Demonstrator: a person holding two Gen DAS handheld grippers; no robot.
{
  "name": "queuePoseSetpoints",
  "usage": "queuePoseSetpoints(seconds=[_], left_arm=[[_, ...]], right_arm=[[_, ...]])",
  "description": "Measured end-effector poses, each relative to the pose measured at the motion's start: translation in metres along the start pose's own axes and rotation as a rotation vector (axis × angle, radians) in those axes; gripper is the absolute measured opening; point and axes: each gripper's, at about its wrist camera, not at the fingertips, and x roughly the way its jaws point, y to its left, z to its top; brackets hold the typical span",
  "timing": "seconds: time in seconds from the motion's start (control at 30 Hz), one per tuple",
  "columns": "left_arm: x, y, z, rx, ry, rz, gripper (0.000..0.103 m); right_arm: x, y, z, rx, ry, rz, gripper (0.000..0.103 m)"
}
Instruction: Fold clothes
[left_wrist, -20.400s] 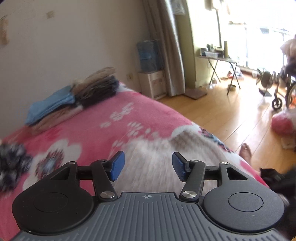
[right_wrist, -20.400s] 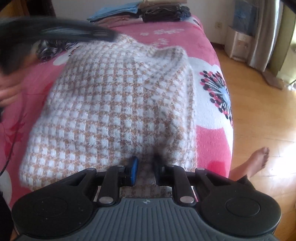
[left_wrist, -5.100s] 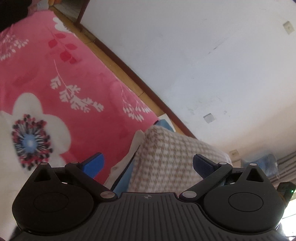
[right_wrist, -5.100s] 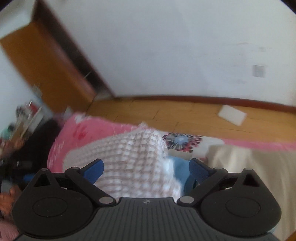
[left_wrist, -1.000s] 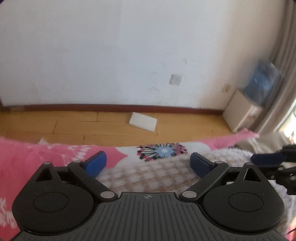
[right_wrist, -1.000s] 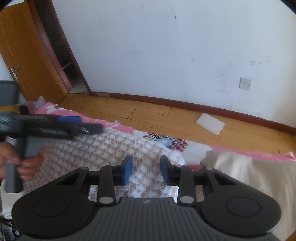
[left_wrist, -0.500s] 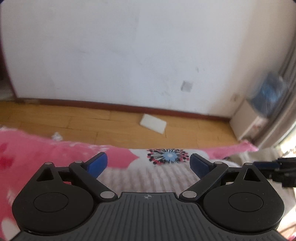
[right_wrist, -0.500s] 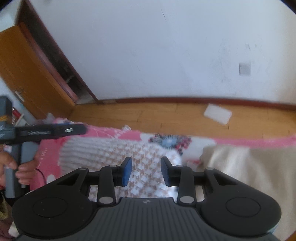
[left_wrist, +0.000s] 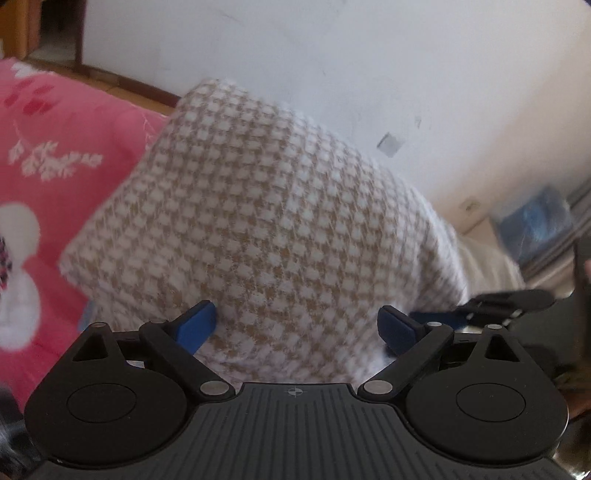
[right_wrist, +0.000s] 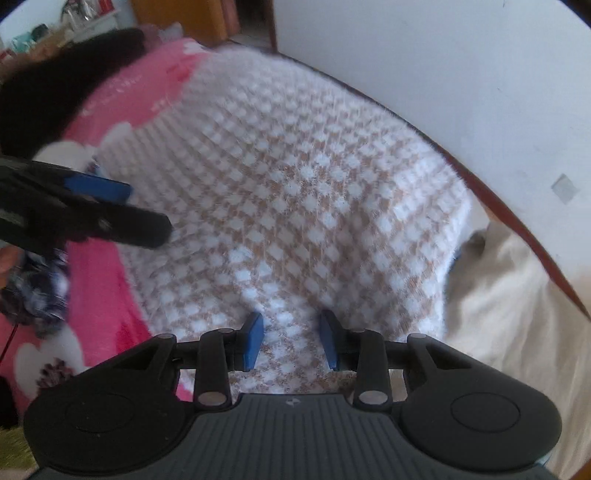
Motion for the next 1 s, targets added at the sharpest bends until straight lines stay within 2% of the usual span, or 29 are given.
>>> queuePoseSetpoints(seconds=[0.07,0.17,0.27,0.4,0.43,0.53,0.63,0.77,0.9,1.0], left_arm=[[-0.019,0.012,-0.003,-0.060,-0.058,-0.017,0.095],[-0.042,0.041,-0.007,-0.170,-0.153,0.006,0.097],[-0.041,0.077,-0.002,-0.268,-0.185,0.051,0.097],[-0.034,0.117,0.010,-0.347,-0.197,0.062,0.091],[-0.035,0.126,0.011,-0.374,-0.201,0.057,0.085],[-0.051,0.147,0.006,-0.466,-0.231,0.039,0.081],[-0.068,0.155,-0.009,-0.474,-0.257,0.066,0.078],[-0.078,0.159,-0.037,-0.471,-0.231,0.084,0.075],[-0.073,0.151,-0.050,-0.454,-0.207,0.063,0.074],[-0.062,0.143,-0.051,-0.431,-0.192,0.061,0.072]], right_arm=[[0.002,0.007,-0.002,-0.021,0.005,-0.038,0.037],[0.004,0.018,-0.005,-0.051,0.012,-0.092,0.038],[-0.004,0.022,-0.004,-0.026,-0.015,-0.125,0.039],[-0.039,0.045,-0.003,-0.049,-0.164,-0.090,0.042],[-0.045,0.056,-0.001,-0.094,-0.198,-0.069,0.044],[-0.049,0.092,0.015,-0.260,-0.282,-0.031,0.050],[-0.032,0.126,0.031,-0.451,-0.319,-0.046,0.050],[-0.019,0.160,0.061,-0.572,-0.340,-0.036,0.050],[0.003,0.177,0.075,-0.646,-0.265,-0.016,0.051],[0.026,0.189,0.073,-0.737,-0.215,-0.056,0.051]])
